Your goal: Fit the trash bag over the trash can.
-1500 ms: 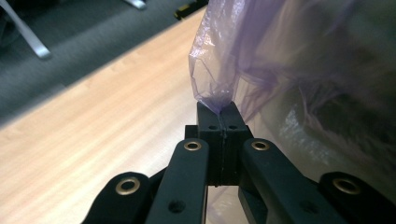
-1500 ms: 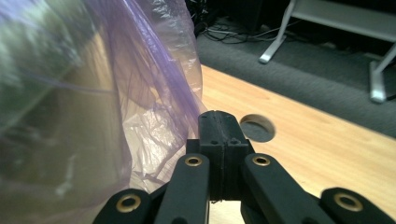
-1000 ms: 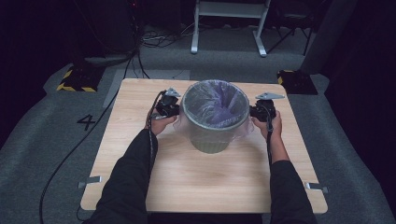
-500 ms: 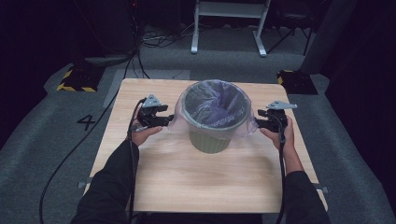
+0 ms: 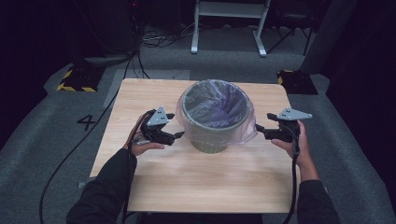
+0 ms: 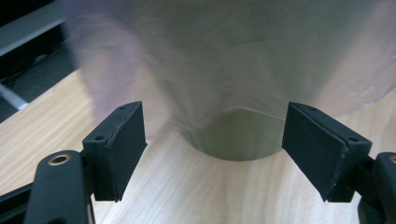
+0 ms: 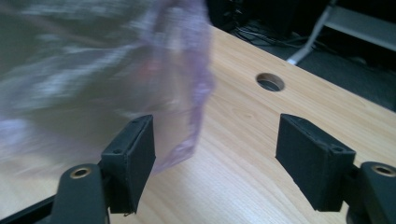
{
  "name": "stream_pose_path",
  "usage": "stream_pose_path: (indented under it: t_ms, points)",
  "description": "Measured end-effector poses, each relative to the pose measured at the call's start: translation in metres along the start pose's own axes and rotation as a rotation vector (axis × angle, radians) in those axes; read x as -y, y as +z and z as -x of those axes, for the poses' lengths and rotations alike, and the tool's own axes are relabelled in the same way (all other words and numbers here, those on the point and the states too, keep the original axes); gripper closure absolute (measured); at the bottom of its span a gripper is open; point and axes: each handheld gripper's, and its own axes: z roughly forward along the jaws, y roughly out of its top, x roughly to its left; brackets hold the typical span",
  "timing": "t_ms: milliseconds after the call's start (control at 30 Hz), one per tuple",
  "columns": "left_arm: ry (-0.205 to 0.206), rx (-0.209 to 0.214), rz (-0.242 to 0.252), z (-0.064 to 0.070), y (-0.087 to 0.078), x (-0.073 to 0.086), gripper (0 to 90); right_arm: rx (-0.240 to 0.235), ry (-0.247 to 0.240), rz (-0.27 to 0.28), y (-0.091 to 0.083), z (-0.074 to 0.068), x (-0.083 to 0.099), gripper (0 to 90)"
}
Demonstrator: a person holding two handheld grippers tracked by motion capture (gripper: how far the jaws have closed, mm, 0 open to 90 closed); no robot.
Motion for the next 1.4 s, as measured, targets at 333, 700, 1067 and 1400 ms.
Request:
stream_pose_path:
  t_ms: [333, 700, 1067, 1400]
  points:
    - [0.029, -0.006, -0.038, 0.011, 0.017, 0.001, 47.6, -0.160, -0.143, -0.015, 0.001, -0.035, -0.003, 23.1]
    - [0.058, 0.001, -0.067, 0.013, 0.029, 0.005, 89.9, -0.169, -0.200, 0.063, 0.001, -0.074, 0.002, 74.5]
    - [0.053, 0.017, -0.141, 0.013, 0.042, 0.023, 90.0, -0.190, -0.130, -0.044, 0.016, -0.073, 0.030, 90.0]
    - [-0.020, 0.059, -0.127, 0.021, 0.023, 0.046, 74.0, -0.194, -0.063, -0.074, 0.010, -0.067, 0.052, 90.0]
